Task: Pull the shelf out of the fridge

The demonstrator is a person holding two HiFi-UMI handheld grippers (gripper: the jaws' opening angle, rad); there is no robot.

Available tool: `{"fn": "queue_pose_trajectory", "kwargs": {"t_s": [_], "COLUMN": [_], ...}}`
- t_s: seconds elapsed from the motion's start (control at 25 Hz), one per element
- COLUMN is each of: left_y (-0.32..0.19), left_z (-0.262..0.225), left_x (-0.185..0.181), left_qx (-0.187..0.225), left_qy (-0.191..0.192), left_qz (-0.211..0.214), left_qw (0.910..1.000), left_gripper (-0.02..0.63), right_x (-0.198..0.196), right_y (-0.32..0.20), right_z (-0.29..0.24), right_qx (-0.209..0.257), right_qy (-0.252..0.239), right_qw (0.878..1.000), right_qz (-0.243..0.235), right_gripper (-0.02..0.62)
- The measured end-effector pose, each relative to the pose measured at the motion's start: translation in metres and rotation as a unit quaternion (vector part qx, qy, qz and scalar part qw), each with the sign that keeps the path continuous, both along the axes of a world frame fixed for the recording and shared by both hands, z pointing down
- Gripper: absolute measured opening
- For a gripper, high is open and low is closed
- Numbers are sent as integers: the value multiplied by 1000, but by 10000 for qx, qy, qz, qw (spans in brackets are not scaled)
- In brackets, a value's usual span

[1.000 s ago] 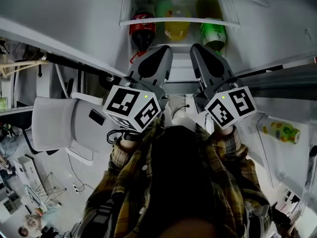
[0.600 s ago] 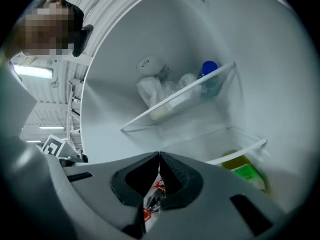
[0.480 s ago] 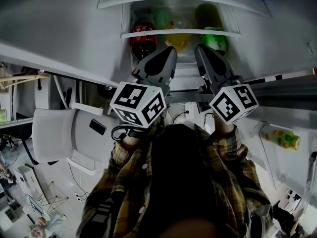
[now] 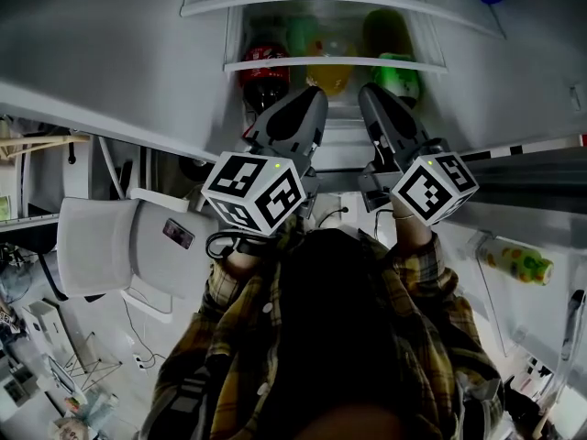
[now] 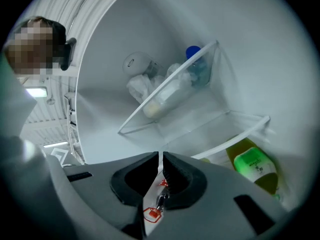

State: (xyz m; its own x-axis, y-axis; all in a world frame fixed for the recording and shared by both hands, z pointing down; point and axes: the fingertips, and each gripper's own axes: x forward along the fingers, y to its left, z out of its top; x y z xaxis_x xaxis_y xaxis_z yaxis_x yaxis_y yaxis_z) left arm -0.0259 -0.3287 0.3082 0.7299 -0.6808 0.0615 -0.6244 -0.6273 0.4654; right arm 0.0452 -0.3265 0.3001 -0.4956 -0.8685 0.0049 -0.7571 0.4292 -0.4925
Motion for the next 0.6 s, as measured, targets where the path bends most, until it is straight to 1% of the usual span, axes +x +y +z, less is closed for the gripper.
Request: {"fn": "queue_pose_trajectory", "kwargs": {"t_s": [0.04,0.12,0.2,0.24,0.32,0.48,0.56,0.6], "left_y": [0,0,0,0,0,-2,-5,-7], "left_z": [1,2,4,6,8,12,14,15], "left_x": [0,1,3,4,6,8,7,7], "left_qx": [-34,-114,-200,-243,-332,-499,-566,-599], "left_qy": [42,128,203,236,320,548,604,618], "left_qz": [-1,24,47,54,61,59,22,0], "left_qw": [10000,9998,9996,9994,9989,9972,9966,9963], "left_gripper": [17,58,80,96,125,169,186,195], "right_x": [1,3,5,6,8,8,9,9], "right_y": [0,-1,-3,-3,-4,-9,-12,-14], "right_z": [1,4,6,8,11,16,20,22], "right_qx": [-48,-148,-225,-256,-342,-521,-625,-672], "right_qy": [-84,-218,-338,-401,-529,-910,-1109,-1200], "right_qw": [10000,9996,9992,9988,9979,9941,9914,9900], "right_qz": [-22,-49,-63,-82,-149,-280,-303,-312], "right_gripper": [21,23,25,33,78,112,144,150]}}
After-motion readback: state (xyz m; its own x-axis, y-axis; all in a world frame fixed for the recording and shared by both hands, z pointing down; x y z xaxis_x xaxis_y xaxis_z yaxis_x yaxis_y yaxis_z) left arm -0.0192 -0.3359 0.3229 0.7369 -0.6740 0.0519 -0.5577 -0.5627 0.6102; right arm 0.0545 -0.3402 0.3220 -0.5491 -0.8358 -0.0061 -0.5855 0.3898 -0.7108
